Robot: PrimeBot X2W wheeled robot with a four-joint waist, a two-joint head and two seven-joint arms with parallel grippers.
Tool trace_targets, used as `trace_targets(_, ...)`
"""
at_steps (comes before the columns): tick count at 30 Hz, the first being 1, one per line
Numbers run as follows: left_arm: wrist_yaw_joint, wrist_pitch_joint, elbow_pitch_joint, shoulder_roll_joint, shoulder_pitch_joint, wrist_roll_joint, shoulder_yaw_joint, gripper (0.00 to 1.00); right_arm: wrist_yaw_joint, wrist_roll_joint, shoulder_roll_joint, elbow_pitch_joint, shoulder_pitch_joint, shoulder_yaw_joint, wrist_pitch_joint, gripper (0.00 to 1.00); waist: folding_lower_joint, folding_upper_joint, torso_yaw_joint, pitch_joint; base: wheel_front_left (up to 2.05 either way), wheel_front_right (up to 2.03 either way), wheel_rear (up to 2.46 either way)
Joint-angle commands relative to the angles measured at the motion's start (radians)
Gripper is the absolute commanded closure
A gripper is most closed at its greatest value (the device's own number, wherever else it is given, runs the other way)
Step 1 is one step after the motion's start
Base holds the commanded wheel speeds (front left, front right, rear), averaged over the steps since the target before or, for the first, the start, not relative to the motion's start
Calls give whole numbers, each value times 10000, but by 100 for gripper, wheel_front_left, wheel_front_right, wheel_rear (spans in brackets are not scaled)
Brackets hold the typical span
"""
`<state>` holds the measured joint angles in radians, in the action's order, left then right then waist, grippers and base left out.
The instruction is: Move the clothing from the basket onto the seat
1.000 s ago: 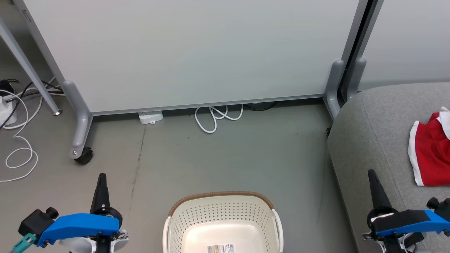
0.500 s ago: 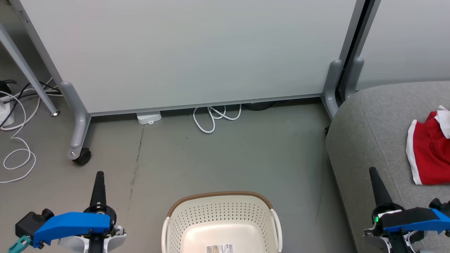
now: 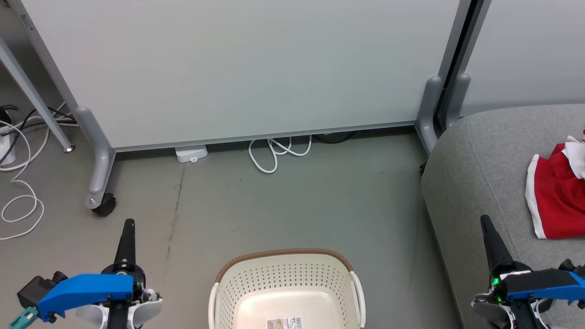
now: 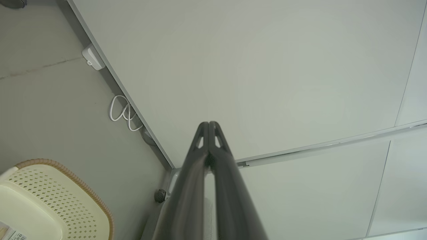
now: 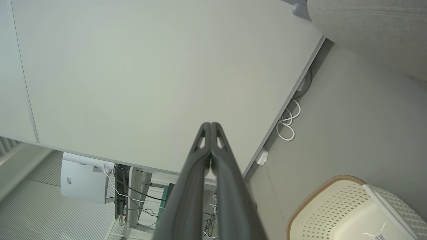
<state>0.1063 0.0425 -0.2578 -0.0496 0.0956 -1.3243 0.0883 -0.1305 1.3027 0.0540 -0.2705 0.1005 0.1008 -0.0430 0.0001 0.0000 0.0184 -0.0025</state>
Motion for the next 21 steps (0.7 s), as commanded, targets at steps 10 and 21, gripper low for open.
trace_targets(10, -24, 268, 211, -13, 193, -989, 142, 100, -3, 1075, -26, 119, 235, 70, -264, 100, -1, 0, -53, 4, 0, 0, 0)
trace_targets(21, -48, 468, 311, -13, 210, -1817, 207, 100, -4, 1972, -36, 140, 227, 119, -478, 100, -1, 0, -106, 9, 0, 0, 0)
